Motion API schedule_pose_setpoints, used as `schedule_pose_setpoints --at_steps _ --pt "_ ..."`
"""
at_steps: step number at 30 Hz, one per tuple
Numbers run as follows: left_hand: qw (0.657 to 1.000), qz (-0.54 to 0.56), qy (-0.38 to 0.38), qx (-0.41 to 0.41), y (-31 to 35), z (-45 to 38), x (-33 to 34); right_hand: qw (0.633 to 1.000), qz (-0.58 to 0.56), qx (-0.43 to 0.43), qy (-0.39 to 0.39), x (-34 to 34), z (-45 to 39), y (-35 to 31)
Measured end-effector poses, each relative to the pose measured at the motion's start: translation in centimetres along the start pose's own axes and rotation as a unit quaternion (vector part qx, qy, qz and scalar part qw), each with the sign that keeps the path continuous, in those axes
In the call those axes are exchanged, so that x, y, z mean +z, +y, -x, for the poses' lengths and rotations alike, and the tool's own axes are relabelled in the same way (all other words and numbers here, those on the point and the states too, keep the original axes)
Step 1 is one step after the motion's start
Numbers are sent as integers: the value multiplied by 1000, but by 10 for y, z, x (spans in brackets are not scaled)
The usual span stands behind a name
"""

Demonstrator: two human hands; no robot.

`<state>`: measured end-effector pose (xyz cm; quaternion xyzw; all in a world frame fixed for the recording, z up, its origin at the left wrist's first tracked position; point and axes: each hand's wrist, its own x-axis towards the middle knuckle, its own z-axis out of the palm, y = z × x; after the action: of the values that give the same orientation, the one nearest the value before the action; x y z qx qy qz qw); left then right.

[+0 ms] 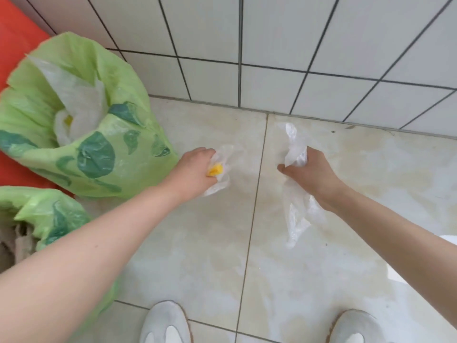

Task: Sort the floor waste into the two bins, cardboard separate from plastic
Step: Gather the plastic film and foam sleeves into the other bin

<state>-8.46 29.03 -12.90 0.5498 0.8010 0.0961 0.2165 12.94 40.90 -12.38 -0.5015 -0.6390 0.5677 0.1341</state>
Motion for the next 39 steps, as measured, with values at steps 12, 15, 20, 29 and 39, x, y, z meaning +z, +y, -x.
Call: schedule_pose_setpoints --at_steps 12,15,20,29,39 --pt "952 223 193 -81 -26 62 -138 983 -108 -124 -80 85 25 -153" --pt "918 282 249 -129 -55 76 -160 970 -190 -113 -103 111 26 -188" --pt "819 433 342 -157 -106 72 -193 932 -330 -83 -124 171 9 -255" --pt "857 356 334 -165 -168 38 -197 958 -181 -210 -75 258 -51 -286" --pt "977 85 15 -197 -189 52 -186 807 427 -373 -162 279 -73 -237"
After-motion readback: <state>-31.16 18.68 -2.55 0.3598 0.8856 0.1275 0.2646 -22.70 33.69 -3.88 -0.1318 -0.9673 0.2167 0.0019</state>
